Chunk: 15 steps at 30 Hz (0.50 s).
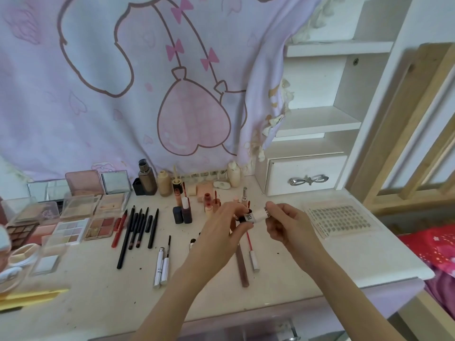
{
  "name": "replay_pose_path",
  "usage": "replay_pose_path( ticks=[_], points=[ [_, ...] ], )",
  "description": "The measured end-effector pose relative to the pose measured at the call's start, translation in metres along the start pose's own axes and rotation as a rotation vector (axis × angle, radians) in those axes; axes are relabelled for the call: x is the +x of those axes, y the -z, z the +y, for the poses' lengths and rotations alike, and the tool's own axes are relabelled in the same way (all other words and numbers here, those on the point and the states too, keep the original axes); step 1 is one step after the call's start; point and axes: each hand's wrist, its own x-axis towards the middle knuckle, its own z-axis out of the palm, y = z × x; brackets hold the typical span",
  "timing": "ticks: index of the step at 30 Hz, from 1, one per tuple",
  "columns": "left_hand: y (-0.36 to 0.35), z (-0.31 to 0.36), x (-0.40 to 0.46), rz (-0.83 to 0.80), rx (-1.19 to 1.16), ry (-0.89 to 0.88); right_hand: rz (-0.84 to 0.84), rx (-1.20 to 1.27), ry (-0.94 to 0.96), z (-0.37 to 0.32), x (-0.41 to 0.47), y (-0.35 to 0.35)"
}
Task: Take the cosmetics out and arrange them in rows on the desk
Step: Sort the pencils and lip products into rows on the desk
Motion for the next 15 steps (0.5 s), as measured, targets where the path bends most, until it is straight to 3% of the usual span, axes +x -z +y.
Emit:
replay_pose_path(
  ticks=[2, 5, 9, 11, 15],
  points=[
    [0.003, 0.000, -0.005, 0.055, 0.001, -0.045, -0.016, 0.105, -0.116, -0.001, -0.003, -0.004],
    [0.004, -0.001, -0.010, 0.096, 0.183, -0.193, -0.027, 0.236, -0.288, -0.002, -0.007, -0.014],
    [0.007, -0.002, -0.009, 0.202, 0.368, -0.248, -0.031, -0.008, -0.314, -0.002, -0.016, -0.026],
    [0.009, -0.002, -0.010, 0.222, 0.327, -0.195, -0.043, -0.088, -0.263, -0.002, -0.020, -0.031],
    [0.006, 0.007, -0.018, 0.166, -0.032, 0.020, -0.014, -0.233, -0.059, -0.003, -0.025, -0.037]
  ],
)
